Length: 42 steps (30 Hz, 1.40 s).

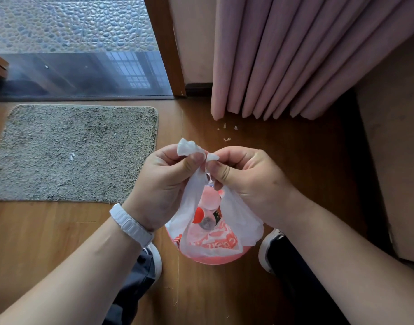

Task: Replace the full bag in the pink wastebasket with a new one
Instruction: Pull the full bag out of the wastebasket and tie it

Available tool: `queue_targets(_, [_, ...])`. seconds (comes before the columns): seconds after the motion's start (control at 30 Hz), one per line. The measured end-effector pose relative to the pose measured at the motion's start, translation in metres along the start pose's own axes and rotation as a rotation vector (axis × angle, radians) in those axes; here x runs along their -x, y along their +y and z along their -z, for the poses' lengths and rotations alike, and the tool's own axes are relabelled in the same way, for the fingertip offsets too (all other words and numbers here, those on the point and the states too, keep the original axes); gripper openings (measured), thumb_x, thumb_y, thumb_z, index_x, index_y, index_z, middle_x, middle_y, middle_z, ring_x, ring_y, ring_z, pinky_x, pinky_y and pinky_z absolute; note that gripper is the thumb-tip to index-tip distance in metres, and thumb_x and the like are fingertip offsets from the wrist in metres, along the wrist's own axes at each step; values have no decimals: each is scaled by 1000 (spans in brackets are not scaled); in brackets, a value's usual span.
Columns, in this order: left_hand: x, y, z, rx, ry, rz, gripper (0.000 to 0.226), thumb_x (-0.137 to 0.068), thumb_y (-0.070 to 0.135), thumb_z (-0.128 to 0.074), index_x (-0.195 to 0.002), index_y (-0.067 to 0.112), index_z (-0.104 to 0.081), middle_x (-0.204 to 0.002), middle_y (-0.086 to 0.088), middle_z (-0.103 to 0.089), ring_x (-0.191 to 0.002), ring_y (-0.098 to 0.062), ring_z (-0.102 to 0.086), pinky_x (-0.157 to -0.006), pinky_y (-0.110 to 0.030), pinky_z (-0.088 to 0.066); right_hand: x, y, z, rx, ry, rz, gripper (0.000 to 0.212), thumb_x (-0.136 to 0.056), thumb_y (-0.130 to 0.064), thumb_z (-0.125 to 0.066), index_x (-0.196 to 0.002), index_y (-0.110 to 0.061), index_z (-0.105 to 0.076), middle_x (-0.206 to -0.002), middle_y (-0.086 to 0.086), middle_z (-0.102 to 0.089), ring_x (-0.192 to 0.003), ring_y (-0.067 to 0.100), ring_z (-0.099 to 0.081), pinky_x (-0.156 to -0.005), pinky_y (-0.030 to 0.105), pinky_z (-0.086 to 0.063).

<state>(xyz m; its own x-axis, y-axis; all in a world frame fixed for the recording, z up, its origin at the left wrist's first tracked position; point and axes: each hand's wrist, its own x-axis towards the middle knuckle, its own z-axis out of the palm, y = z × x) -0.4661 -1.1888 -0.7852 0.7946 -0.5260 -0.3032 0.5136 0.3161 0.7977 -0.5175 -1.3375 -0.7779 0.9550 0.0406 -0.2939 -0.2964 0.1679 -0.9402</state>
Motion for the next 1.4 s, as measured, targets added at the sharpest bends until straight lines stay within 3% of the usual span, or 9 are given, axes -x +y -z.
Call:
queue_targets(0.1, [0,-2,2,8,21,23,15,-75,15,-61,-66,13,-74,-65,-5,-67,-61,-16,-63,-62,-27,-54,-1,6,-3,69,33,9,20,-87,-25,-61,-94,-9,-72,-87,16,-69,-84,37,-62,-76,47,-56])
queue_targets(0.27, [-5,-8,13,76,-11,60,17,-75,25,-73,-82,10,-71,-82,-3,-68,-79,-15,-64,-79,-27,-52,-2,5,-2,102,121,31,17,-91,-20,-60,-97,-9,-71,-91,11,-68,-90,28,-64,-76,37,-56])
queue_targets(0.43, [-5,-3,9,397,-11,11,20,-88,20,-56,-72,10,-64,-83,-2,-62,-90,-14,-63,-98,-32,-49,-6,-4,3,-107,165,1,19,-84,-23,-61,-91,-8,-71,-95,22,-64,-91,30,-62,-87,54,-51])
queue_targets(0.57, [-5,4,11,460,-25,-29,27,-92,19,-45,-72,11,-61,-76,-1,-61,-87,-16,-65,-89,-29,-53,-9,-7,6,-228,171,9,17,-81,-25,-61,-85,-13,-72,-86,6,-69,-88,24,-64,-78,36,-57])
queue_targets(0.7, [-6,5,12,398,-46,-45,21,-73,20,-79,-75,10,-60,-73,-1,-53,-72,-14,-52,-77,-25,-51,-8,-9,-2,-491,95,22,17,-82,-13,-54,-83,3,-59,-87,12,-68,-88,26,-66,-83,33,-54])
queue_targets(0.87, [-9,5,11,272,22,-80,25,-94,10,-46,-72,10,-59,-67,0,-51,-65,-12,-46,-68,-22,-45,-4,-9,-5,-638,63,29,12,-87,-12,-47,-83,-2,-52,-74,13,-66,-100,30,-66,-90,37,-54])
queue_targets(1.07, [-10,11,33,34,38,-111,30,-92,7,-43,-65,14,-54,-63,0,-39,-61,-11,-32,-63,-23,-34,-6,-15,18,-662,154,63,17,-88,-11,-50,-72,-8,-48,-57,5,-37,-53,18,-45,-76,37,-55])
queue_targets(1.27, [-3,7,42,-260,82,-30,33,-92,18,-49,-64,14,-33,-64,-7,-15,-58,-19,-15,-50,-19,-40,1,2,25,314,112,181,21,-91,-17,-49,-72,-10,-54,-59,3,-44,-55,19,-44,-56,33,-43])
queue_targets(1.4, [-3,6,44,-265,116,-10,32,-90,17,-51,-59,20,-44,-59,0,-17,-56,-17,-12,-46,-18,-42,-2,13,37,460,157,163,24,-94,-20,-49,-72,-12,-52,-58,-8,-42,-56,11,-40,-53,28,-36])
